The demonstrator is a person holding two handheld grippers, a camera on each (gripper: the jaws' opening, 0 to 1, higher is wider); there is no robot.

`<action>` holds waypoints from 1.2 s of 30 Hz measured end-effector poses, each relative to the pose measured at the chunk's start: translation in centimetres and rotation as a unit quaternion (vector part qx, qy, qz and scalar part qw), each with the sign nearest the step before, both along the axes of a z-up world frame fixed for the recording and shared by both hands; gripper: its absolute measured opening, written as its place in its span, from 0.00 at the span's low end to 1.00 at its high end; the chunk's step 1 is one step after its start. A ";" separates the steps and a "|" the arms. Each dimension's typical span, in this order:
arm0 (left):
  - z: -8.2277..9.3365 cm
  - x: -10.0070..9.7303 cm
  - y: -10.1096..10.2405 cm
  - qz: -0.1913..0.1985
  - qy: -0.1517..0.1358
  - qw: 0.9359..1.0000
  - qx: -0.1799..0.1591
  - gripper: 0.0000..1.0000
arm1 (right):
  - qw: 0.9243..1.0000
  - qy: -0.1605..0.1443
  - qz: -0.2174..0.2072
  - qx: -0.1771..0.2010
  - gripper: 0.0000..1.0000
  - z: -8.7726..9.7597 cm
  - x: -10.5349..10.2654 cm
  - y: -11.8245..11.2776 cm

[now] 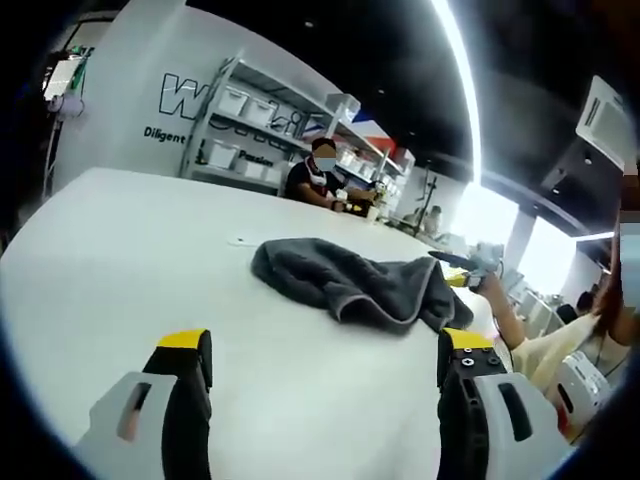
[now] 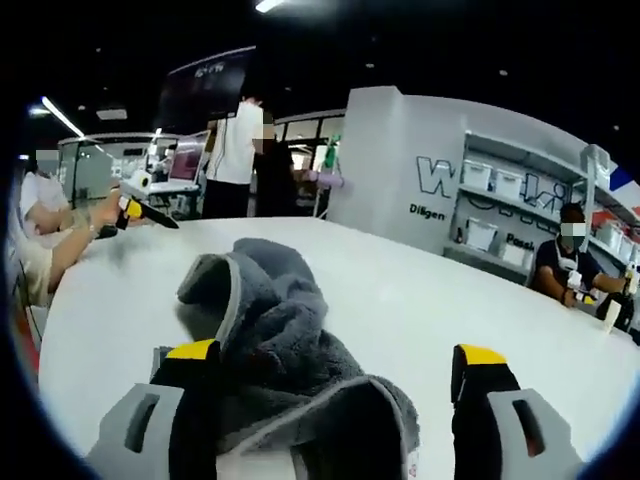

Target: Fold the towel on the table until its edges align and the towel forms a compact rectangular stack.

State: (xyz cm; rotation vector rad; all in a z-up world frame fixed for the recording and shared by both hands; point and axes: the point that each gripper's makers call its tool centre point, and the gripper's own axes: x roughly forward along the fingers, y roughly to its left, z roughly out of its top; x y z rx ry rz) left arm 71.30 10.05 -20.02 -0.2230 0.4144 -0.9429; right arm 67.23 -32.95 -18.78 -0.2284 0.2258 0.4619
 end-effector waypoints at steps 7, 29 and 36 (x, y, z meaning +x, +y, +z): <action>-0.2 0.0 -0.1 -0.001 0.003 1.000 0.003 0.91 | 1.000 0.006 0.011 -0.005 0.99 -0.2 -0.2 0.3; -1.9 0.2 -1.0 -0.006 0.011 0.999 0.039 0.91 | 0.999 0.009 0.033 -0.004 0.98 -0.4 -0.6 1.8; -2.0 0.2 -1.0 -0.007 0.011 0.999 0.043 0.91 | 0.994 -0.012 0.105 0.003 0.89 0.9 -2.4 5.1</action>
